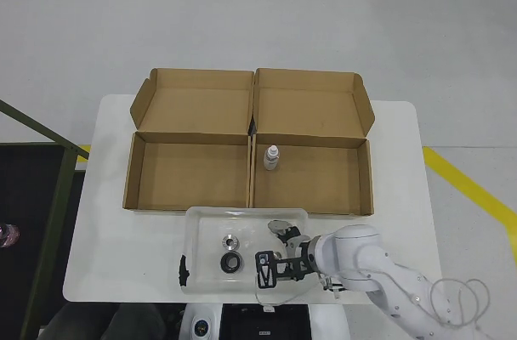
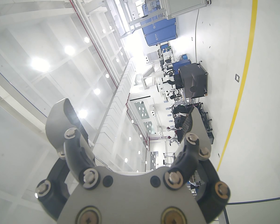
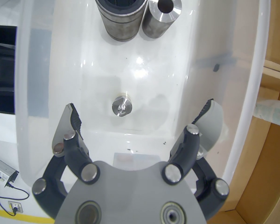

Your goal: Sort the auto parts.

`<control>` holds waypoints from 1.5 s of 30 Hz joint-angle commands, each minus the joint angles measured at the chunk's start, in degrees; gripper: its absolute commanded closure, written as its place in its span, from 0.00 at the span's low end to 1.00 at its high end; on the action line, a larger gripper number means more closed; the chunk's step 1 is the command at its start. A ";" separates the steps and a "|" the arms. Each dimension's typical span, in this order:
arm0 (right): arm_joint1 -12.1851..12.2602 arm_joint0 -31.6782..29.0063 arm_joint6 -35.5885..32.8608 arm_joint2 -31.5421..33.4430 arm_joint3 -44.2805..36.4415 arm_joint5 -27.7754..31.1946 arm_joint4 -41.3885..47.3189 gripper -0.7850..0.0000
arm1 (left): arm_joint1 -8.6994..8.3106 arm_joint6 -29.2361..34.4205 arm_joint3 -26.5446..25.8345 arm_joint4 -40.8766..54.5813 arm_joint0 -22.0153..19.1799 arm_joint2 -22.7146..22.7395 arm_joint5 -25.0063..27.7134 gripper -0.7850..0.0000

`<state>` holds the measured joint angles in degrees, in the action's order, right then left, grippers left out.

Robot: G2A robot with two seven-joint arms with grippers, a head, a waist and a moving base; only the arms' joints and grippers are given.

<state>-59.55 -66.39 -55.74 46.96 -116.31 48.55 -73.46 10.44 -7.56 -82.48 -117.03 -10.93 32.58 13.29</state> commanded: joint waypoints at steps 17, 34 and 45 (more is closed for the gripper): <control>0.34 5.76 -4.12 -8.56 2.69 -4.13 0.90 0.62 | 0.00 0.00 0.00 0.00 0.00 0.00 0.00 0.00; 1.31 7.88 2.59 -6.37 -2.20 -3.62 3.85 1.00 | 0.00 0.00 0.00 0.00 0.00 0.00 0.00 0.00; 2.14 5.48 20.93 -1.43 -3.20 -4.00 -3.84 1.00 | 0.00 0.00 0.00 0.00 0.00 0.00 0.00 0.00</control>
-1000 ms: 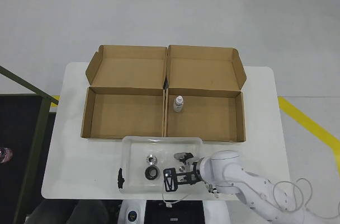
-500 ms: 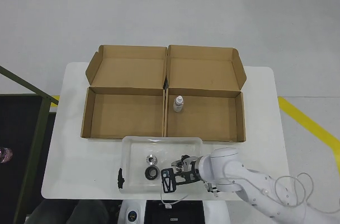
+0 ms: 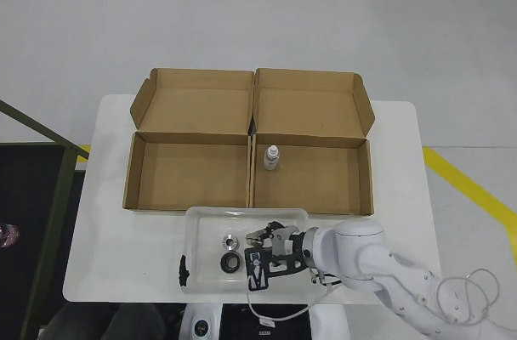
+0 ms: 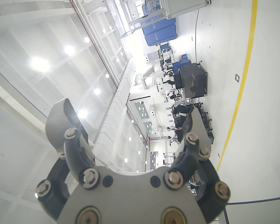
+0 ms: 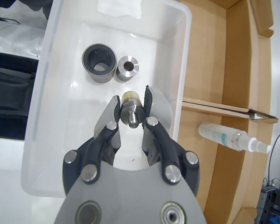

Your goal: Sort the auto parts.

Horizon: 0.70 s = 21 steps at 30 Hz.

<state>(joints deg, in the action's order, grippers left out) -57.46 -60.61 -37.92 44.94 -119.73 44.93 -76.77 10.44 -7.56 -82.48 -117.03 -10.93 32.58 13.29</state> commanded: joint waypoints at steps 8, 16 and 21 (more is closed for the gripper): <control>0.62 -2.42 15.53 4.60 1.09 -1.97 -5.16 1.00 | 0.00 0.00 0.00 0.00 0.00 0.00 0.00 0.00; 0.97 -2.76 22.97 7.79 1.71 -1.81 -8.15 1.00 | 0.00 0.00 0.00 0.00 0.00 0.00 0.00 0.00; 1.13 -2.80 25.24 9.78 2.25 -1.59 -8.45 1.00 | 0.00 0.00 0.00 0.00 0.00 0.00 0.00 0.00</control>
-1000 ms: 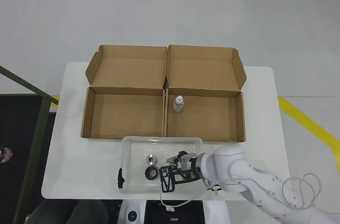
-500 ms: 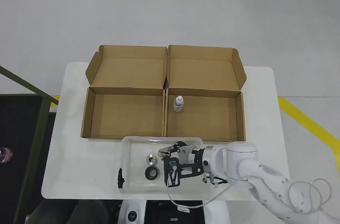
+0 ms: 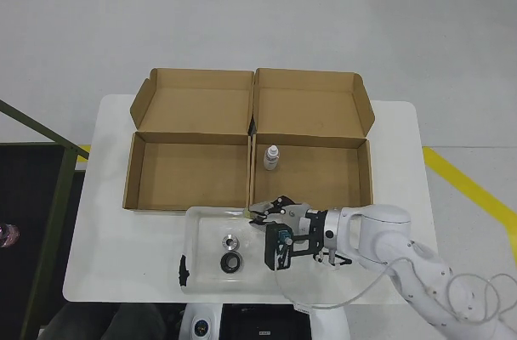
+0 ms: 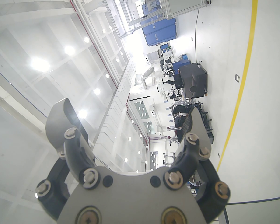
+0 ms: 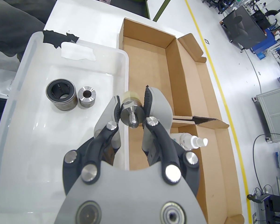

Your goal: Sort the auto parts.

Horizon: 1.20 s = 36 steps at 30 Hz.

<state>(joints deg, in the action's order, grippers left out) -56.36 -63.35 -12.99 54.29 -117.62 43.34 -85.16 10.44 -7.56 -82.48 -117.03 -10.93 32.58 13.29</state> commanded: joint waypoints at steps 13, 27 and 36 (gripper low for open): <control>0.39 -0.60 4.55 5.43 3.48 -0.21 1.06 1.00 | 0.00 0.00 0.00 0.00 0.00 0.00 0.00 0.00; 0.37 0.84 1.74 8.80 9.50 0.90 5.78 1.00 | 0.00 0.00 0.00 0.00 0.00 0.00 0.00 0.00; -0.01 3.80 -3.90 8.09 13.53 3.10 9.54 1.00 | 0.00 0.00 0.00 0.00 0.00 0.00 0.00 0.00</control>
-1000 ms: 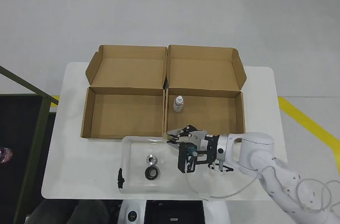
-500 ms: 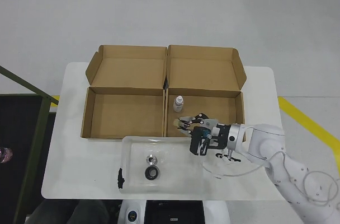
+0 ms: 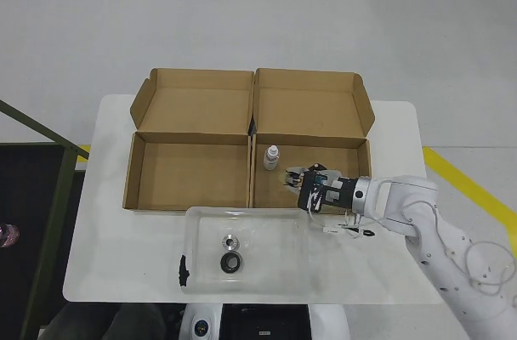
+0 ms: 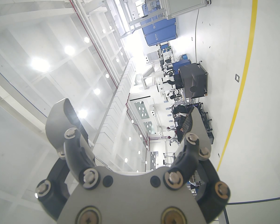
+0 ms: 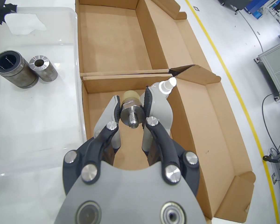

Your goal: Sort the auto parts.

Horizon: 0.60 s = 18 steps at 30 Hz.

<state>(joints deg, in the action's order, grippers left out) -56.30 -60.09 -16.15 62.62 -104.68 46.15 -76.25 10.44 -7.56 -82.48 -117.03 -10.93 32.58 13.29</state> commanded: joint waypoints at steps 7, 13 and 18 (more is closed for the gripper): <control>-0.75 4.32 -5.75 -2.60 4.46 1.88 3.36 1.00 | 0.00 0.00 0.00 0.00 0.00 0.00 0.00 0.00; -1.62 8.48 -10.09 -5.53 8.26 2.64 4.95 1.00 | 0.00 0.00 0.00 0.00 0.00 0.00 0.00 0.00; -2.49 11.63 -12.98 -8.26 10.79 2.58 5.75 1.00 | 0.00 0.00 0.00 0.00 0.00 0.00 0.00 0.00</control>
<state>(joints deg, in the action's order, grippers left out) -58.58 -49.12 -28.63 55.01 -94.45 48.90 -70.73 10.44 -7.56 -82.48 -117.03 -10.93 32.58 13.29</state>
